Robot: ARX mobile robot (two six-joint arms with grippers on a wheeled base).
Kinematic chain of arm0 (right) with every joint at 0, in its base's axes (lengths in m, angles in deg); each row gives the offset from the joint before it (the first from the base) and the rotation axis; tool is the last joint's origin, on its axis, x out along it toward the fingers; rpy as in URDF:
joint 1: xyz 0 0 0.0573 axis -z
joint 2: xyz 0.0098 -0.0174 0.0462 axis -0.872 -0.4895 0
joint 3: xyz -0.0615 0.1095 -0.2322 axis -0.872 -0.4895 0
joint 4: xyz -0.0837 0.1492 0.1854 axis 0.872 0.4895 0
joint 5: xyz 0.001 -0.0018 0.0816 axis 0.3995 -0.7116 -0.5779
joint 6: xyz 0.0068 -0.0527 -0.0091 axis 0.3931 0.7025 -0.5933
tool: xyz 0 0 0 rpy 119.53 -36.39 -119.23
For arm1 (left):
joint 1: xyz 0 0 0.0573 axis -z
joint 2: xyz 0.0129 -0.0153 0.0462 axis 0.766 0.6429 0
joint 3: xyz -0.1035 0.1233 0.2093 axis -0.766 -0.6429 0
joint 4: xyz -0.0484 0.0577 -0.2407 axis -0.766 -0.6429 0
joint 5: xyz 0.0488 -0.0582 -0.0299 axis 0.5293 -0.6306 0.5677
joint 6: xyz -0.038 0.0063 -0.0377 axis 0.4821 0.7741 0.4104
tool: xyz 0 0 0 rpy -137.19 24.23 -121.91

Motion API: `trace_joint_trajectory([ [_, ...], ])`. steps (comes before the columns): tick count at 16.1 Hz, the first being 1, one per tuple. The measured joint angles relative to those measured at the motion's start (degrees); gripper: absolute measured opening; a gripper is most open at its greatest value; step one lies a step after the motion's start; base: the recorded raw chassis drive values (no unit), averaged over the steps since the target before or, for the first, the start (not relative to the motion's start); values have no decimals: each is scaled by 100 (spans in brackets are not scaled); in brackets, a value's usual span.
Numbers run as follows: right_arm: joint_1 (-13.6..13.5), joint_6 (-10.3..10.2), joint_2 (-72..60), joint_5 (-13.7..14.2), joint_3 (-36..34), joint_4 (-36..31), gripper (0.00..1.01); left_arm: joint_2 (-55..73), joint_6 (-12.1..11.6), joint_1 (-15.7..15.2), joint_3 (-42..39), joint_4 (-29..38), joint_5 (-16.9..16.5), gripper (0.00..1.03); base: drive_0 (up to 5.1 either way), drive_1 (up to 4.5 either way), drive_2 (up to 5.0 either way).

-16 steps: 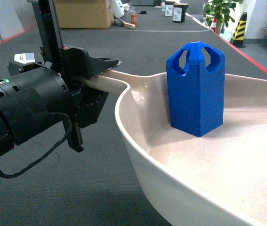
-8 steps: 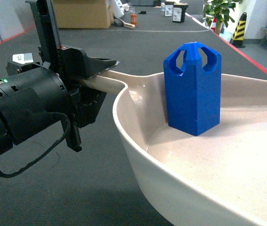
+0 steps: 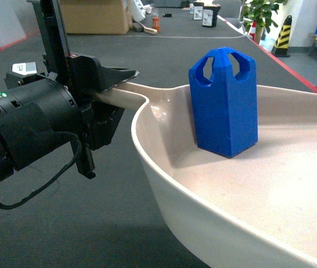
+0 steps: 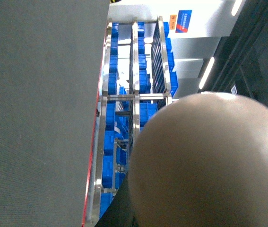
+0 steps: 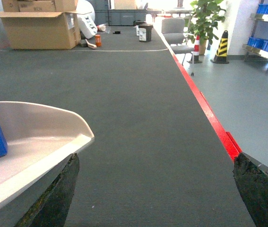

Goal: Place part in tray to right shelf

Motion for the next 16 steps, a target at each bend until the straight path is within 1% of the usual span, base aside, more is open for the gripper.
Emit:
trace_joint_trajectory([
  [14,0,0,-2,2,-7,17,98,0,-2,4,0,-9,-13,14,503,-240,-240],
  [16,0,0,-9,0,-9,11,98,0,-2,4,0,-24,-13,14,488,-339,-139],
])
